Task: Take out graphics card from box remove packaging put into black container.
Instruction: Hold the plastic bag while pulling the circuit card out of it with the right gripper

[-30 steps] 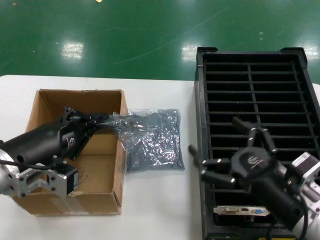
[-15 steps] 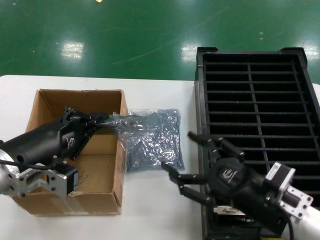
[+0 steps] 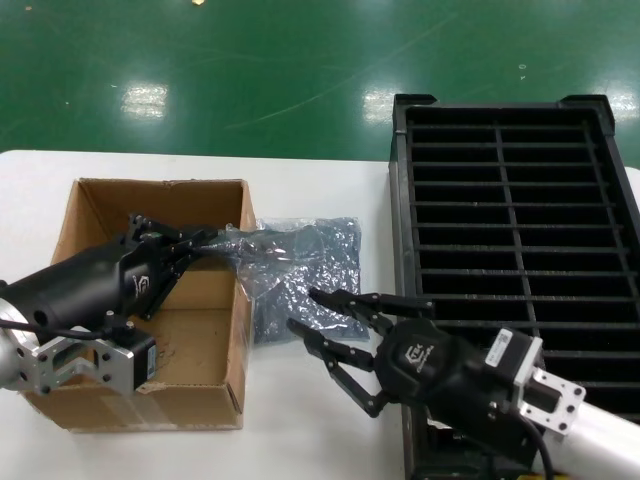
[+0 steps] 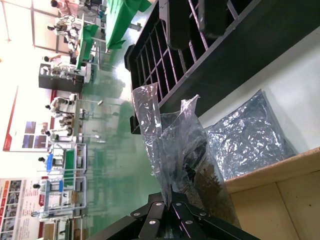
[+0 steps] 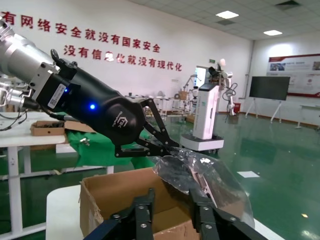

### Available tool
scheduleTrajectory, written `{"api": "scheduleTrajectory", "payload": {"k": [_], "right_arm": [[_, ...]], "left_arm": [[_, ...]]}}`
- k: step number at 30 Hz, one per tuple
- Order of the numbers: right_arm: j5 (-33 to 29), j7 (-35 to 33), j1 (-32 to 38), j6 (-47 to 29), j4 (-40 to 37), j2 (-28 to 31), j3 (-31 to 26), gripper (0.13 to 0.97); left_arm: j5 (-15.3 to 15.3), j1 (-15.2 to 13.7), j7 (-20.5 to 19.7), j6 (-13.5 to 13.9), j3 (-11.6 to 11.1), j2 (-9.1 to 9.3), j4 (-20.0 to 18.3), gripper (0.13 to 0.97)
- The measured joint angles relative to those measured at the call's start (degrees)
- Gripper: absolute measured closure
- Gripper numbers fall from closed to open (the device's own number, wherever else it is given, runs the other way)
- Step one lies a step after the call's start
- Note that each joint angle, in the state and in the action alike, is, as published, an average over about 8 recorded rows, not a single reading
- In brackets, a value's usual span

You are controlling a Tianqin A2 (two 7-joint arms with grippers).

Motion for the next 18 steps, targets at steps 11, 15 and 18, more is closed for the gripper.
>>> {"api": "scheduleTrajectory", "payload": {"k": [11,15,18], "right_arm": [[-2.1,2.7,6.7,0.5,-5.6,-1.7,-1.8,0.879],[-2.9,3.7,8.9,1.1,-8.2,-2.8,-2.5,0.925],[-3.7,4.2,10.2,1.4,-9.8,-3.6,-3.2,0.936]], "left_arm": [[0.0,0.0,0.0,0.0,0.0,0.00,0.0,0.957],[0.0,0.0,0.0,0.0,0.0,0.00,0.0,0.957],[0.0,0.0,0.0,0.0,0.0,0.00,0.0,0.957]]}}
